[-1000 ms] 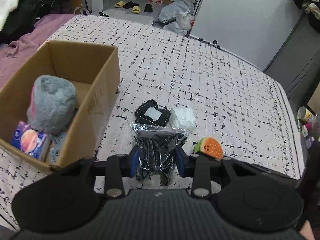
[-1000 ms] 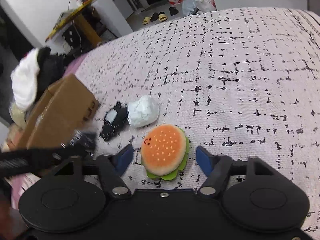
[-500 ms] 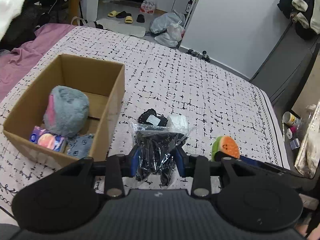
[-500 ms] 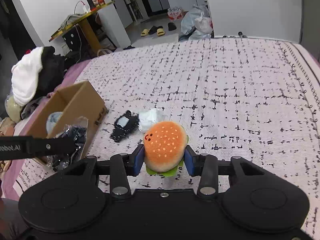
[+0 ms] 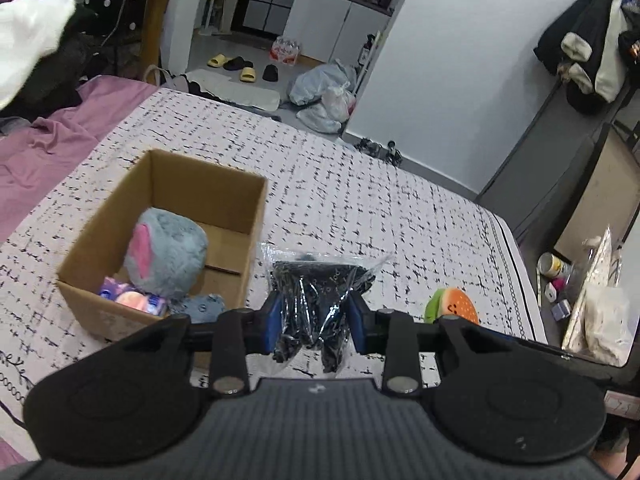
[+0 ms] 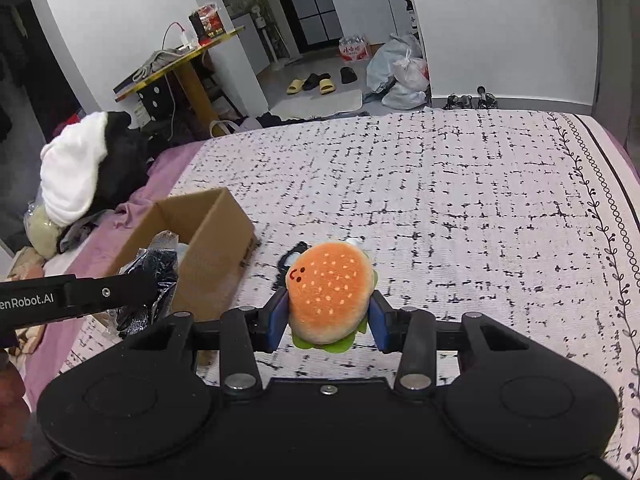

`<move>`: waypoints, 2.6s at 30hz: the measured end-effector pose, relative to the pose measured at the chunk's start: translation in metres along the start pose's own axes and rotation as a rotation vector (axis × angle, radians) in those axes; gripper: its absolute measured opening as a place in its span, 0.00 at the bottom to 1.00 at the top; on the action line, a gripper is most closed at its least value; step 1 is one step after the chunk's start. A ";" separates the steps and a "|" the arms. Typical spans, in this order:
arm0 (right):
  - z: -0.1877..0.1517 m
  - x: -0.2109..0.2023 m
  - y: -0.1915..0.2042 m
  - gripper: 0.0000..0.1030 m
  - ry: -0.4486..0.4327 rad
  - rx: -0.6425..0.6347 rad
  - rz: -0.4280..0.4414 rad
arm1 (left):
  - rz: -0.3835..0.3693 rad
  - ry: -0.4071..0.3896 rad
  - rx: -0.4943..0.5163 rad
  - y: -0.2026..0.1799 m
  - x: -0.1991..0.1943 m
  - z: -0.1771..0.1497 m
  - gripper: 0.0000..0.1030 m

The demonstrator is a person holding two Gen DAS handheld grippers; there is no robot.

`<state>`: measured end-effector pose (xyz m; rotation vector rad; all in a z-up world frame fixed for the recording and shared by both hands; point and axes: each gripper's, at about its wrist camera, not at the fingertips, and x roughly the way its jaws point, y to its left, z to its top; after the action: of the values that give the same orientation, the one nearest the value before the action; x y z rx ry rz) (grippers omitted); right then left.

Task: Organize soft objects
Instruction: 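Carry the black-item bag and burger plush over the box with both tools, then open both tools to drop the bag and burger plush into the box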

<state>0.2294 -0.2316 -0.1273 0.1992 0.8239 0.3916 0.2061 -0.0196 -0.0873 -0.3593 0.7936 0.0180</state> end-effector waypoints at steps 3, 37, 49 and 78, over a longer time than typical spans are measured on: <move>0.002 -0.004 0.009 0.41 -0.007 0.004 0.006 | 0.001 -0.015 -0.008 0.010 -0.007 0.004 0.32; 0.028 0.037 0.132 0.41 0.041 -0.149 0.066 | 0.040 -0.058 -0.140 0.117 -0.026 0.034 0.32; 0.045 0.095 0.158 0.41 0.126 -0.139 0.083 | 0.054 -0.058 -0.178 0.138 -0.021 0.047 0.32; 0.049 0.082 0.140 0.64 0.124 -0.112 0.070 | 0.047 -0.007 -0.131 0.132 0.032 0.086 0.33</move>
<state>0.2795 -0.0717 -0.1047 0.1005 0.9161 0.5183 0.2681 0.1281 -0.0950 -0.4637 0.7959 0.1157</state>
